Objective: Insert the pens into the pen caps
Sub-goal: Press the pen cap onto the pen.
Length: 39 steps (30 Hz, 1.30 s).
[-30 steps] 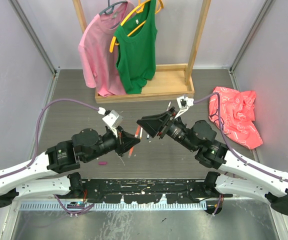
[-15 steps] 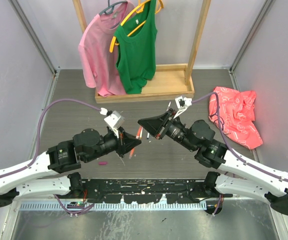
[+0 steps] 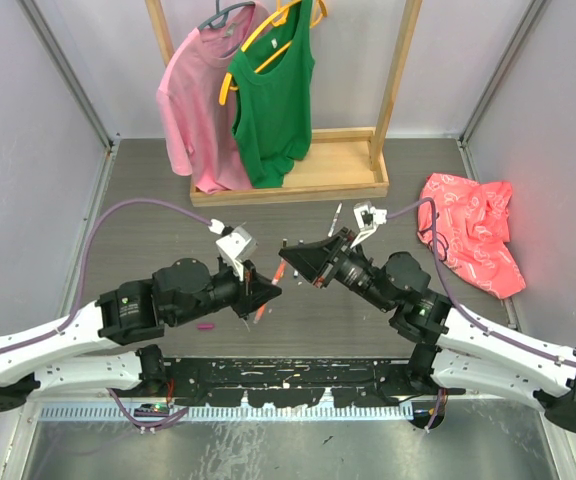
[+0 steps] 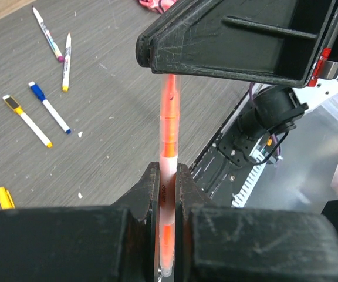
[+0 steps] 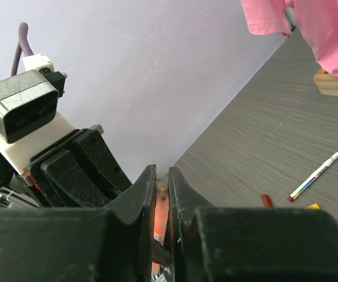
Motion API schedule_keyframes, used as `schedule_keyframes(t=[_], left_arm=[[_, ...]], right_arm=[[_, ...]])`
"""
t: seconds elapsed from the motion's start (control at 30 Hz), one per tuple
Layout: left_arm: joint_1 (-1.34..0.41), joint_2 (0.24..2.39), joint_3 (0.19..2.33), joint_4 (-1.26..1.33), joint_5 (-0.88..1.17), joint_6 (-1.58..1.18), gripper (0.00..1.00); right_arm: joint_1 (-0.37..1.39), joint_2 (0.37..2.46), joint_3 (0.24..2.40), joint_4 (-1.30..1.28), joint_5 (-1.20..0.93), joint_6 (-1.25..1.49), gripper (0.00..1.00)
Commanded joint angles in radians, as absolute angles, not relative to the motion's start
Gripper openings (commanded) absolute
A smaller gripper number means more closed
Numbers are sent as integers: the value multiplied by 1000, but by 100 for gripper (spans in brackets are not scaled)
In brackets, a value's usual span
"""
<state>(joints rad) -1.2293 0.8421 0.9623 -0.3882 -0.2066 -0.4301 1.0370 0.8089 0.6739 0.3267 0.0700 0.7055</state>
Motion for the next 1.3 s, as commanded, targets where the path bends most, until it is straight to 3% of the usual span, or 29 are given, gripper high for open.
schedule_keyframes(t=[0.0, 0.43, 0.87, 1.27], left_arm=[[-1220, 832, 1064, -257, -313, -444, 0], [-1220, 950, 1304, -201, -344, -403, 0], [-1220, 974, 1388, -169, -355, -367, 0], [-1220, 925, 1316, -155, -358, -384, 0]], right_arm=[[1115, 823, 612, 292, 30, 703, 0], [1332, 888, 487, 336, 208, 718, 0], [1578, 1085, 463, 373, 380, 759, 0], [1582, 1043, 515, 347, 517, 686, 0]])
